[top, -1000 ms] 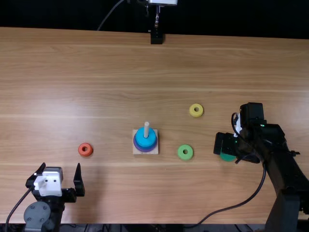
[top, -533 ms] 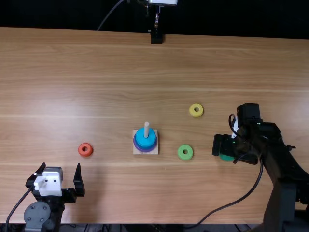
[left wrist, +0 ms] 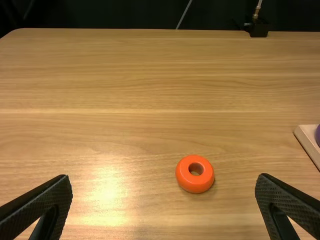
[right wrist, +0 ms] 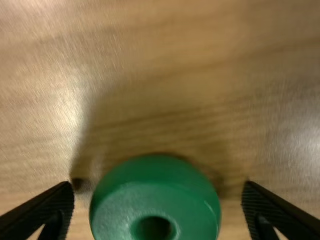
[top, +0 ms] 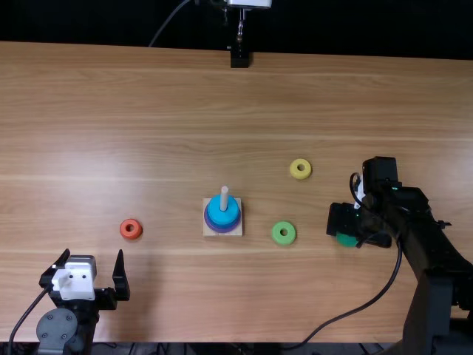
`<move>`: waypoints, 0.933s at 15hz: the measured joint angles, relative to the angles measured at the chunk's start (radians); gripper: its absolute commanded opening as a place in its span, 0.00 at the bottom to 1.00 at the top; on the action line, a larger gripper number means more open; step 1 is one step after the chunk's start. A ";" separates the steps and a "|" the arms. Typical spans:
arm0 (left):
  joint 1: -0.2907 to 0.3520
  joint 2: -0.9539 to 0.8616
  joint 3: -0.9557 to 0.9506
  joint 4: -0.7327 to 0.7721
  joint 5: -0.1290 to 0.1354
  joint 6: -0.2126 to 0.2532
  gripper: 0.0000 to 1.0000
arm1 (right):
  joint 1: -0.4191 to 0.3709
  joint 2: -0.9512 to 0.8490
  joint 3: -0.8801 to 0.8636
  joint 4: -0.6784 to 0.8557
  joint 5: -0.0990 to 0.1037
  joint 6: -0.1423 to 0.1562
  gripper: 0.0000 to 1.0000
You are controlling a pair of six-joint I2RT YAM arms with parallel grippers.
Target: Build the Hanoi tower: stack the rings onto the peg from bottom to top in this color order: purple, dark blue, light blue, dark green, light green, yellow, orange.
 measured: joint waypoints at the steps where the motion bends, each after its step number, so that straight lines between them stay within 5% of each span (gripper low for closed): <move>1: 0.000 0.000 0.000 0.000 0.001 0.000 1.00 | 0.000 0.000 0.000 0.005 0.000 0.000 0.28; 4: 0.000 0.000 0.000 0.000 0.001 0.000 1.00 | 0.000 0.000 0.000 0.006 -0.001 0.000 0.03; 14: 0.000 0.000 0.000 0.000 0.000 0.000 1.00 | 0.040 -0.117 0.151 -0.120 -0.001 -0.003 0.00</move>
